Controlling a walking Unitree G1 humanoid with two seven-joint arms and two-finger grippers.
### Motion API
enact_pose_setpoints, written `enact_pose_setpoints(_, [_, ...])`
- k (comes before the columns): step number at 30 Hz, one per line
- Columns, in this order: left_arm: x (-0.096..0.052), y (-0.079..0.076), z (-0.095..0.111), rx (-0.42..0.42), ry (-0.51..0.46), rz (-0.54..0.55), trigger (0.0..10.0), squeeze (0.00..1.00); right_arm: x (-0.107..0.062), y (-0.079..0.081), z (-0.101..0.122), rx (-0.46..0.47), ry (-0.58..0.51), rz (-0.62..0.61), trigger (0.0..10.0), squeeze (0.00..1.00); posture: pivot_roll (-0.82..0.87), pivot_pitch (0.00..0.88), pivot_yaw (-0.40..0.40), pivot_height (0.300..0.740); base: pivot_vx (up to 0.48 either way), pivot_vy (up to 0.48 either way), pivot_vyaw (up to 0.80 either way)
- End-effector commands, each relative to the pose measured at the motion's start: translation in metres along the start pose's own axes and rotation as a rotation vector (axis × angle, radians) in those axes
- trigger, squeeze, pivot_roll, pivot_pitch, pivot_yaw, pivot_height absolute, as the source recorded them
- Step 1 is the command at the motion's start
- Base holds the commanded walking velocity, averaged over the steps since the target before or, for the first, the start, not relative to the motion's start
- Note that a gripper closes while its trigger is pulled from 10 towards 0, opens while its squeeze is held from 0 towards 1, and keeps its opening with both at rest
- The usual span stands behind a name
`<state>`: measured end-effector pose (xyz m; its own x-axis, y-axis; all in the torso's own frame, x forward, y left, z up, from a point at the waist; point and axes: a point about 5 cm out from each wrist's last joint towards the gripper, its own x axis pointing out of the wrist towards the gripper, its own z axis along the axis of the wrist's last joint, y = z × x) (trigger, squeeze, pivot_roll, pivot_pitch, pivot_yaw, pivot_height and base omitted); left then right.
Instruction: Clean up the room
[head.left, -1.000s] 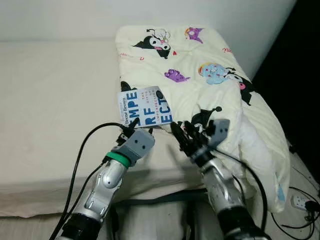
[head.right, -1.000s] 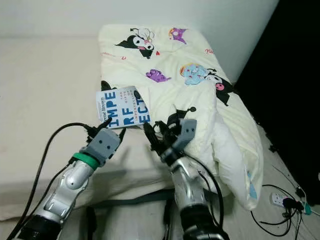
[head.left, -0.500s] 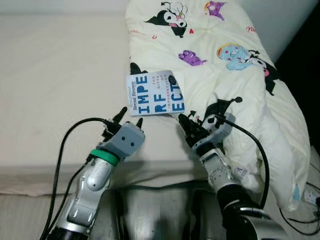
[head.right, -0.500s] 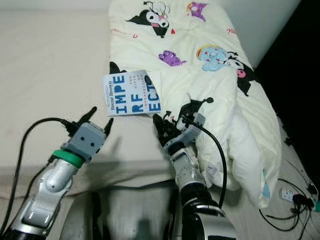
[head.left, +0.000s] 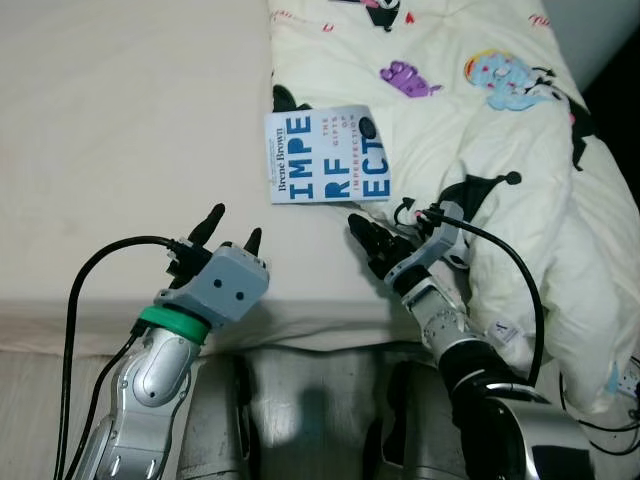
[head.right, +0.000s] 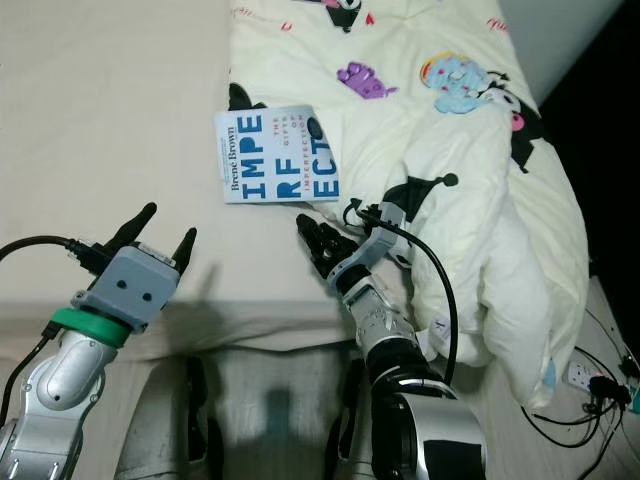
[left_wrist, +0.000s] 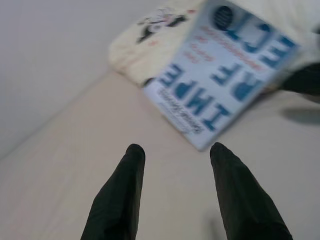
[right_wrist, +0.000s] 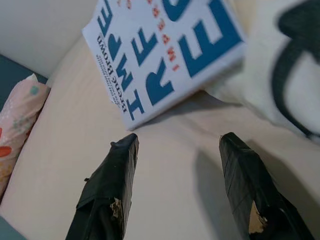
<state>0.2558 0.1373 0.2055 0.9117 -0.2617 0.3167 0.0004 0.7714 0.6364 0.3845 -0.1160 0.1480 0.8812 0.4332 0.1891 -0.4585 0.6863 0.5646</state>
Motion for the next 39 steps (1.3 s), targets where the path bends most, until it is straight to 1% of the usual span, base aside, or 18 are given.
enact_pose_setpoints(1, [-0.003, -0.023, -0.008, 0.038, 0.037, -0.101, 10.0, 0.0, -0.001, 0.003, 0.005, -0.086, -0.027, 0.039, 10.0, 0.0, 0.2, 0.412, 0.017, 0.567, 0.0, 0.0, 0.0])
enact_pose_setpoints(3, [-0.001, -0.029, -0.011, 0.047, 0.049, -0.119, 10.0, 0.0, -0.003, 0.005, 0.008, -0.139, -0.05, 0.051, 10.0, 0.0, 0.17, 0.401, 0.017, 0.567, 0.0, 0.0, 0.0])
enact_pose_setpoints(6, [0.004, -0.033, -0.013, 0.04, 0.06, -0.123, 10.0, 0.0, -0.008, 0.007, 0.012, -0.175, -0.091, 0.055, 10.0, 0.0, 0.14, 0.388, 0.014, 0.567, 0.0, 0.0, 0.0])
enact_pose_setpoints(9, [0.024, -0.04, -0.021, 0.042, 0.105, -0.116, 10.0, 0.0, -0.039, 0.016, 0.023, -0.316, -0.2, 0.041, 10.0, 0.0, 0.06, 0.331, 0.02, 0.567, 0.0, 0.0, 0.0])
enact_pose_setpoints(11, [0.027, -0.042, -0.023, 0.045, 0.115, -0.118, 10.0, 0.0, -0.044, 0.019, 0.024, -0.344, -0.211, 0.039, 10.0, 0.0, 0.06, 0.331, 0.02, 0.567, 0.0, 0.0, 0.0])
enact_pose_setpoints(12, [0.032, -0.045, -0.028, 0.044, 0.133, -0.124, 10.0, 0.0, -0.053, 0.017, 0.025, -0.41, -0.218, 0.0, 10.0, 0.0, 0.0, 0.285, 0.029, 0.567, 0.0, 0.0, 0.0])
enact_pose_setpoints(13, [0.032, -0.045, -0.028, 0.044, 0.133, -0.124, 10.0, 0.0, -0.053, 0.017, 0.025, -0.41, -0.218, 0.0, 10.0, 0.0, 0.0, 0.285, 0.029, 0.567, 0.0, 0.0, 0.0])
enact_pose_setpoints(15, [0.042, -0.055, -0.038, 0.047, 0.172, -0.133, 10.0, 0.0, -0.073, 0.008, 0.038, -0.571, -0.266, -0.116, 10.0, 0.0, -0.04, 0.237, 0.042, 0.567, 0.0, 0.0, 0.0])
enact_pose_setpoints(16, [0.042, -0.055, -0.038, 0.047, 0.172, -0.133, 10.0, 0.0, -0.073, 0.008, 0.038, -0.571, -0.266, -0.116, 10.0, 0.0, -0.04, 0.237, 0.042, 0.567, 0.0, 0.0, 0.0])
enact_pose_setpoints(18, [0.049, -0.065, -0.044, 0.045, 0.196, -0.142, 10.0, 0.0, -0.089, -0.004, 0.054, -0.687, -0.314, -0.226, 10.0, 0.0, -0.07, 0.209, 0.049, 0.567, 0.0, 0.0, 0.0])
enact_pose_setpoints(19, [0.049, -0.065, -0.044, 0.045, 0.196, -0.142, 10.0, 0.0, -0.089, -0.004, 0.054, -0.687, -0.314, -0.226, 10.0, 0.0, -0.07, 0.209, 0.049, 0.567, 0.0, 0.0, 0.0])
enact_pose_setpoints(21, [0.057, -0.074, -0.044, 0.053, 0.187, -0.146, 10.0, 0.0, -0.102, -0.021, 0.065, -0.735, -0.328, -0.328, 10.0, 0.0, -0.09, 0.19, 0.051, 0.567, 0.0, 0.0, 0.0])
enact_pose_setpoints(24, [0.06, -0.077, -0.044, 0.052, 0.184, -0.148, 10.0, 0.0, -0.106, -0.027, 0.068, -0.751, -0.327, -0.363, 10.0, 0.0, -0.1, 0.185, 0.053, 0.567, 0.0, 0.0, 0.0])
enact_pose_setpoints(25, [0.064, -0.077, -0.04, 0.035, 0.166, -0.142, 10.0, 0.0, -0.112, -0.028, 0.076, -0.77, -0.337, -0.387, 10.0, 0.0, -0.1, 0.177, 0.052, 0.567, 0.0, 0.0, 0.0])
enact_pose_setpoints(30, [0.068, -0.072, -0.036, -0.005, 0.144, -0.128, 10.0, 0.0, -0.129, -0.039, 0.101, -0.713, -0.385, -0.485, 10.0, 0.0, -0.09, 0.166, 0.049, 0.567, 0.0, 0.0, 0.0])
enact_pose_setpoints(33, [0.063, -0.07, -0.044, -0.009, 0.168, -0.113, 10.0, 0.0, -0.123, -0.054, 0.095, -0.564, -0.302, -0.452, 10.0, 0.0, -0.06, 0.164, 0.049, 0.567, 0.0, 0.0, 0.0])
enact_pose_setpoints(35, [0.06, -0.069, -0.046, -0.006, 0.169, -0.105, 10.0, 0.0, -0.116, -0.058, 0.088, -0.516, -0.259, -0.423, 10.0, 0.0, -0.05, 0.165, 0.042, 0.567, 0.0, 0.0, 0.0])
enact_pose_setpoints(39, [0.06, -0.066, -0.047, -0.01, 0.173, -0.088, 10.0, 0.0, -0.111, -0.061, 0.081, -0.484, -0.216, -0.4, 10.0, 0.0, -0.04, 0.167, 0.038, 0.567, 0.0, 0.0, 0.0])
